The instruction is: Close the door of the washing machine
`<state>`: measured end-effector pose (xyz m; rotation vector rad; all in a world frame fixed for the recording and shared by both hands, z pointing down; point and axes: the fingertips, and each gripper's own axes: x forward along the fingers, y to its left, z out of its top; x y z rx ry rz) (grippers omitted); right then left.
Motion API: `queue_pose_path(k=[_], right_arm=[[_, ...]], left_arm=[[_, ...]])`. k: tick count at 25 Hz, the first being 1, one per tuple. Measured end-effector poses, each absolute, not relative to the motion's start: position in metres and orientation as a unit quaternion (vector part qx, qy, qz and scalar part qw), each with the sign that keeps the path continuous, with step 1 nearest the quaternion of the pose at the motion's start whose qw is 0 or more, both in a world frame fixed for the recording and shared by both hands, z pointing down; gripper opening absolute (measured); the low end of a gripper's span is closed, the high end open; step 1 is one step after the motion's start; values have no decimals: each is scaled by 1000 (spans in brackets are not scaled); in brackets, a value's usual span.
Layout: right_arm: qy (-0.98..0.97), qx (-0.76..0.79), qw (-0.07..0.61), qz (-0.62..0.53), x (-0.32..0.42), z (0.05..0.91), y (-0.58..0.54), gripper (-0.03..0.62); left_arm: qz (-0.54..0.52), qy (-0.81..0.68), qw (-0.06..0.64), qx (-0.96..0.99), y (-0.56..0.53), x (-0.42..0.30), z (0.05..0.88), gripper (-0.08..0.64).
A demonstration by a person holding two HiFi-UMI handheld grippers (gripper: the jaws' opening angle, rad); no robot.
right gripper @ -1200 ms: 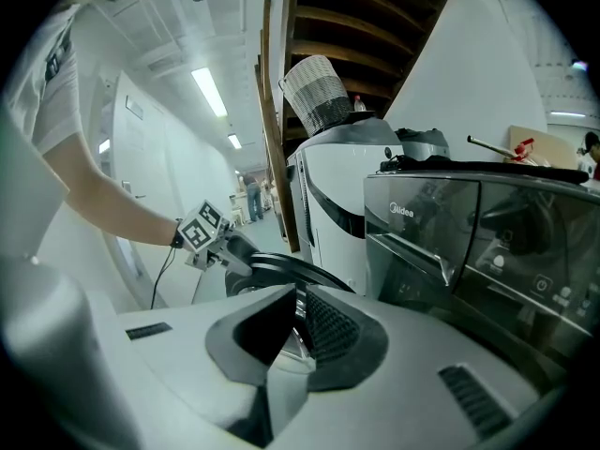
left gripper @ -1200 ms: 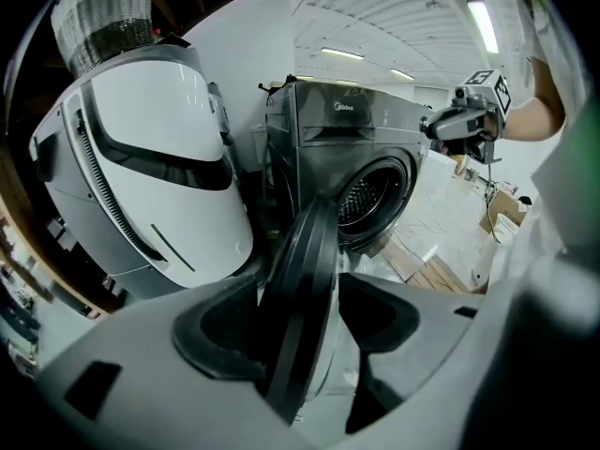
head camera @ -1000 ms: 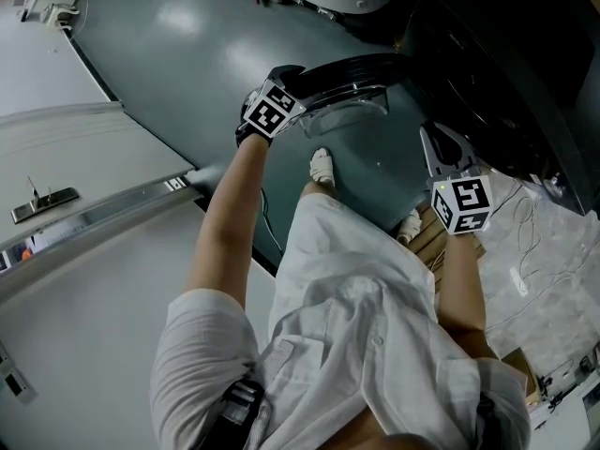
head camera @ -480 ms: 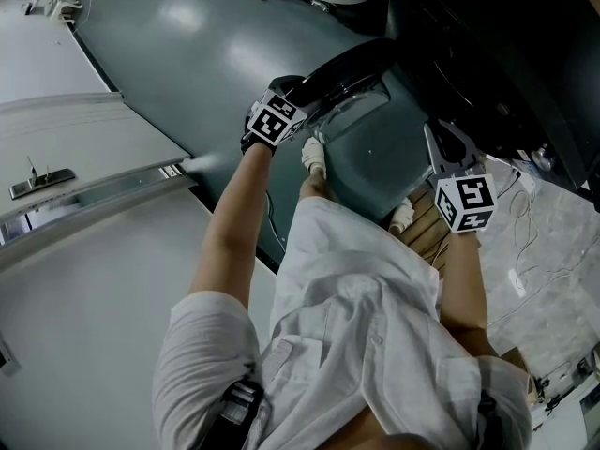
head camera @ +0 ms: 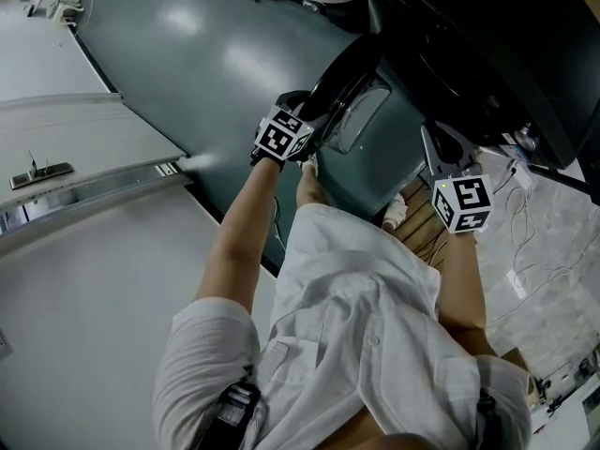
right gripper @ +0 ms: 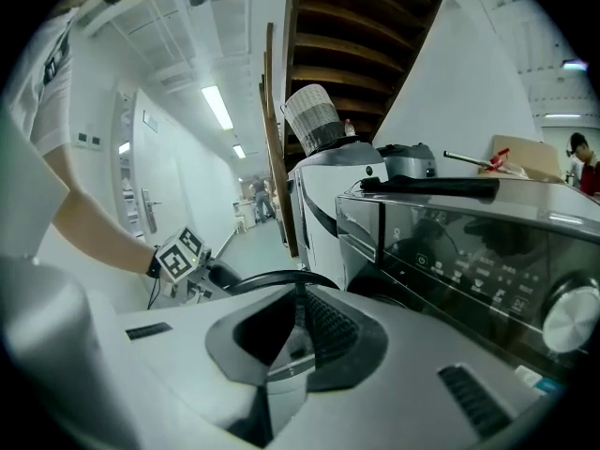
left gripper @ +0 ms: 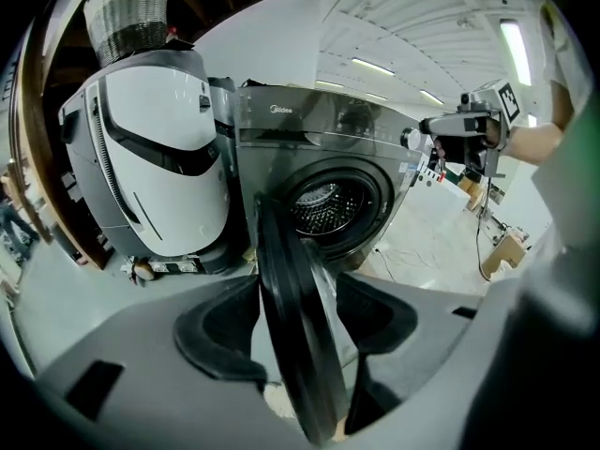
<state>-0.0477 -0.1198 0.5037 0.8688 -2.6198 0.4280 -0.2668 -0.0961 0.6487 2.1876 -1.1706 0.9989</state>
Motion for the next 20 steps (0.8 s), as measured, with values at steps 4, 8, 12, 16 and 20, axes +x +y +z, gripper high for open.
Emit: queue_pose_path(k=[4,8,12,16,20], right_arm=[[-923,313,168,148,-31,501,-118,34],[-920,323,164,147,-12,497,-114,34],[-916,335,164,145,7,492,-111,34],[-914,345,167,137,25,485,-112,34],[-910,356,170,131,43,479,-111,34]], left_arm=[[357,-418,233,802,-88,-239,648,258],[353,-403,234,811,-80,-207,650,258],[351,-389,236,818,-78,-177,649,258],[336,-382,238,827,-79,-148,647,267],[313,-381,250,833,-84,-118,647,281]])
